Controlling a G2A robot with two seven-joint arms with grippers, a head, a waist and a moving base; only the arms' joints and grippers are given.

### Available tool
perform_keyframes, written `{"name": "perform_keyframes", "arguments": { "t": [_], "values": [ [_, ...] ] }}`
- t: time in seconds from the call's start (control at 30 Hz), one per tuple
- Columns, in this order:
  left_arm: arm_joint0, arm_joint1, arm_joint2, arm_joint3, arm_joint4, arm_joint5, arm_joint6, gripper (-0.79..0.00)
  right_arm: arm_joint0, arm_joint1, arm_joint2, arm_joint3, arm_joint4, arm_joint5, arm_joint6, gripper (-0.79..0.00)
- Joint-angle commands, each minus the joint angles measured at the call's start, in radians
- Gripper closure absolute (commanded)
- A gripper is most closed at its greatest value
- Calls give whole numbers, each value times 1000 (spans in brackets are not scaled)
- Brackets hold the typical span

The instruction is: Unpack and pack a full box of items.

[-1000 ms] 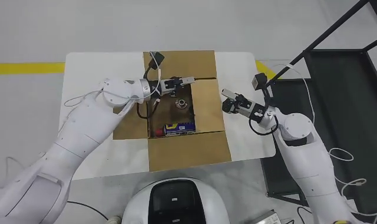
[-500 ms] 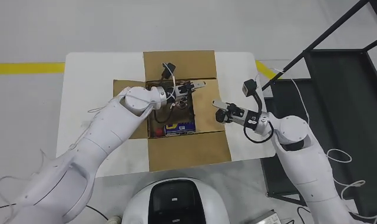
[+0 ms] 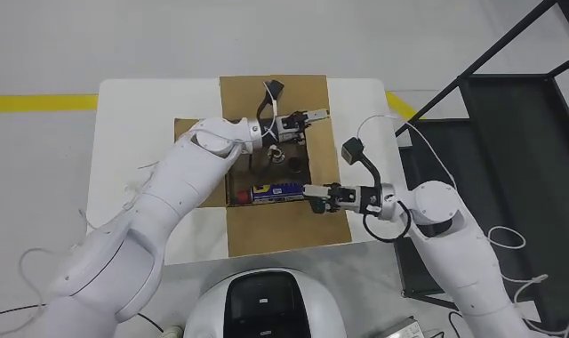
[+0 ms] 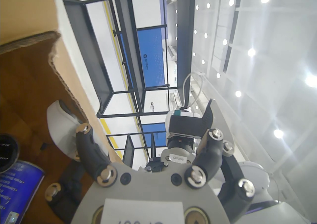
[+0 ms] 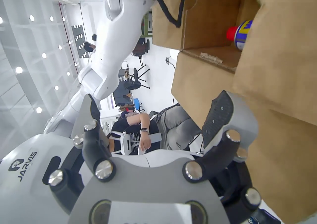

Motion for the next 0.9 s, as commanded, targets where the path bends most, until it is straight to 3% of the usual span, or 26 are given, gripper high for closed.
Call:
{"name": "perform_keyframes", "arguments": {
  "t": [0.0, 0.17, 0.3, 0.47, 0.67, 0.87],
  "values": [
    [-12, -10, -2, 9, 1, -5, -17, -785, -2, 1, -8, -2, -1, 4, 16, -785],
    [-30, -40, -16, 30, -47, -26, -90, -785, -4, 4, -22, 16, -2, 5, 14, -785],
    [-41, -59, -31, 64, -72, -64, -135, -785, -23, 5, -2, 23, -24, -23, -87, -785],
    [-53, -58, -60, 107, -61, -122, -145, -785, -80, 9, 58, 2, 10, -71, -145, -785],
    [-55, -16, -127, 95, -25, -172, -149, -785, -182, 5, 145, -22, 132, -196, -283, -785],
    [8, 64, -225, -43, 52, -173, -146, -785, -202, 2, 182, 10, 163, -221, -375, -785]
  ]
}}
